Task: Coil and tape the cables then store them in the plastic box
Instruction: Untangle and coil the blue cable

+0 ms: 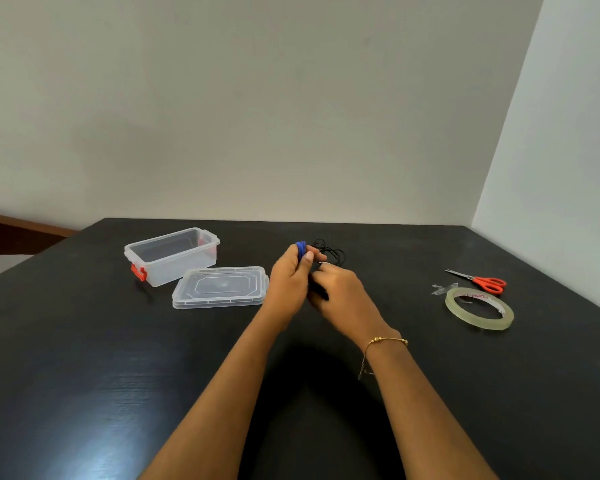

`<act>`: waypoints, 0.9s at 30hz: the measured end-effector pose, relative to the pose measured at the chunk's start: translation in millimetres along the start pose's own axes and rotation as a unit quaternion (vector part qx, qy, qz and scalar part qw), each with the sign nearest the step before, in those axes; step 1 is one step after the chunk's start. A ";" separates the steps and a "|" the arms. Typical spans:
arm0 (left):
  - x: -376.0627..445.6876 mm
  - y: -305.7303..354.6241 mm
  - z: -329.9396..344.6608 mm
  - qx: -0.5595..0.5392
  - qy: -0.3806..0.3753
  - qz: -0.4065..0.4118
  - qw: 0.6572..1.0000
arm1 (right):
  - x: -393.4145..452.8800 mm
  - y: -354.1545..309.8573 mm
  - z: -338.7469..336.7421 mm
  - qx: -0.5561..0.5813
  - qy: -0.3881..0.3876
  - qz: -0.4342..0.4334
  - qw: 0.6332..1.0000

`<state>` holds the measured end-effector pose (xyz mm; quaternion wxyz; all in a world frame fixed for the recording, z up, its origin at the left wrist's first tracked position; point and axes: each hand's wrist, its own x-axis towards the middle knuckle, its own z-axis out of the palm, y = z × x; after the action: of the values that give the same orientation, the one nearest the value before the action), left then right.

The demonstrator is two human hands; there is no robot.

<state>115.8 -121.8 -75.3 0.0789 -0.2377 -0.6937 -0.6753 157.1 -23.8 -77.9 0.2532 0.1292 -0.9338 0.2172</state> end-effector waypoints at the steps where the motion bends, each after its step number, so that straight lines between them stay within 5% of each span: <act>1: 0.7 -1.8 0.6 0.030 -0.009 0.000 1.000 | -1.1 -0.8 -1.2 0.005 0.008 -0.003 1.000; 12: 1.6 -3.1 -2.8 0.034 -0.052 -0.002 0.998 | -1.2 -3.1 -3.9 0.152 0.135 0.067 0.977; 19: 3.7 -3.8 -7.7 0.020 -0.079 -0.033 0.996 | -0.7 -1.8 -1.1 0.125 0.176 0.031 0.976; 27: 2.7 -1.4 -11.3 0.063 -0.164 -0.107 0.979 | -5.7 4.9 -10.6 0.099 0.109 0.029 0.989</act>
<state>110.4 -132.2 -74.5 -0.0941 -0.2638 -0.7597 -0.5869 164.6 -13.8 -74.4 0.3329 0.1020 -0.8781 0.3282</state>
